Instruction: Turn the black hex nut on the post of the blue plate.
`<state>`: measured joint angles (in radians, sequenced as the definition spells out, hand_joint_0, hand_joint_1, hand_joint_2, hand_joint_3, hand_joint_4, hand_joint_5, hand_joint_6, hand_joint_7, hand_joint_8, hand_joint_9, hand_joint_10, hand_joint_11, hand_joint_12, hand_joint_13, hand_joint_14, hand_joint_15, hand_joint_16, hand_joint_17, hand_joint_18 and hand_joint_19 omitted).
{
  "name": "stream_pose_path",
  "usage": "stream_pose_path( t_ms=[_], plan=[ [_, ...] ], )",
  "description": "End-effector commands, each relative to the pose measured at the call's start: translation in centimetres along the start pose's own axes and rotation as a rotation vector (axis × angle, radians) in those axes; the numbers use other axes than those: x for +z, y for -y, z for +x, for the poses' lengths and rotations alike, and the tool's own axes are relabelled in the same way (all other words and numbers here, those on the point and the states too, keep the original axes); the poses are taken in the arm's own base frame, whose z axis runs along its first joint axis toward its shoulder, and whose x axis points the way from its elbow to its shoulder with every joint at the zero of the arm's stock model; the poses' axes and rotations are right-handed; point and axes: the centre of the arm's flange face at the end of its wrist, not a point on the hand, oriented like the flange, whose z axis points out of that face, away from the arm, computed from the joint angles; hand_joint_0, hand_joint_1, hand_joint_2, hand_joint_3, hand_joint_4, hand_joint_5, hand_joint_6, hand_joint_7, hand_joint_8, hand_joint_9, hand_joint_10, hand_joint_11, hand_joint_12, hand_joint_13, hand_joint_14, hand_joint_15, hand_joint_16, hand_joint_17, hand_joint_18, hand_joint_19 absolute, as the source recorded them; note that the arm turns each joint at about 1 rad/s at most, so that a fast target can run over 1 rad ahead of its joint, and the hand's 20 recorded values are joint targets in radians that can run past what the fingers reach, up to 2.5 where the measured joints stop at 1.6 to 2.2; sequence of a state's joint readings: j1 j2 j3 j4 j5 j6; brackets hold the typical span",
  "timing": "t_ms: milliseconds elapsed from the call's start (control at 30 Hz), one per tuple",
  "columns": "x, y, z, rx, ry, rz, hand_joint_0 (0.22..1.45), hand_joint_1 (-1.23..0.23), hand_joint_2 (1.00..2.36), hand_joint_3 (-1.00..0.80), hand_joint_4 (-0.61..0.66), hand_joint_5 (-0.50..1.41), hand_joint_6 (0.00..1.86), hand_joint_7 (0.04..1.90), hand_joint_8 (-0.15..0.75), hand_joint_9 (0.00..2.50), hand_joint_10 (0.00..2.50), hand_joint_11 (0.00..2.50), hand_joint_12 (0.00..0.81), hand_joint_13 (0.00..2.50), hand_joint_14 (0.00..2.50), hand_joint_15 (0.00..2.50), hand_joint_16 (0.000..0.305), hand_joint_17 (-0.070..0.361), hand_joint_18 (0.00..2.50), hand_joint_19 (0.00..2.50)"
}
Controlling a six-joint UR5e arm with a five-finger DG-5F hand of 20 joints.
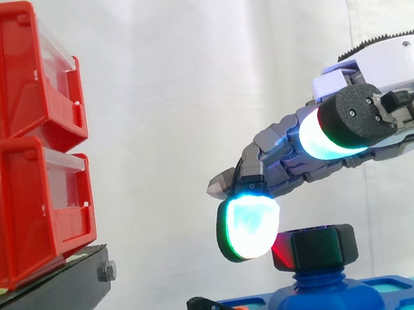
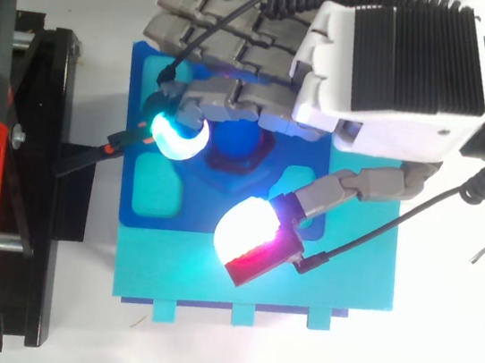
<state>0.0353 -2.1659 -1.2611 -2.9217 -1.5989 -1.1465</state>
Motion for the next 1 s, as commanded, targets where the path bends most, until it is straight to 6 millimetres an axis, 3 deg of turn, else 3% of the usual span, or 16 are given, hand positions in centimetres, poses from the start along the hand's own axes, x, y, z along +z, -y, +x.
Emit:
stream_pose_path(
  t_ms=[0,200,967],
  plan=[
    [0.0,0.2,-0.1,0.001,0.002,-0.007,0.49,-0.20,1.00,-0.50,0.26,-0.20,0.50,0.90,0.228,0.00,0.00,0.00,0.358,0.00,0.00,0.00,0.050,0.111,0.00,0.14],
    [-0.2,1.2,-0.7,0.001,0.008,-0.018,0.49,-0.21,1.00,-0.50,0.26,-0.20,0.50,0.90,0.229,0.00,0.00,0.00,0.357,0.00,0.00,0.00,0.049,0.111,0.00,0.13],
    [-0.8,1.9,-0.6,0.004,-0.024,-0.007,0.49,-0.21,1.00,-0.50,0.26,-0.20,0.50,0.91,0.230,0.00,0.00,0.00,0.357,0.00,0.00,0.00,0.049,0.111,0.00,0.16]
  ],
)
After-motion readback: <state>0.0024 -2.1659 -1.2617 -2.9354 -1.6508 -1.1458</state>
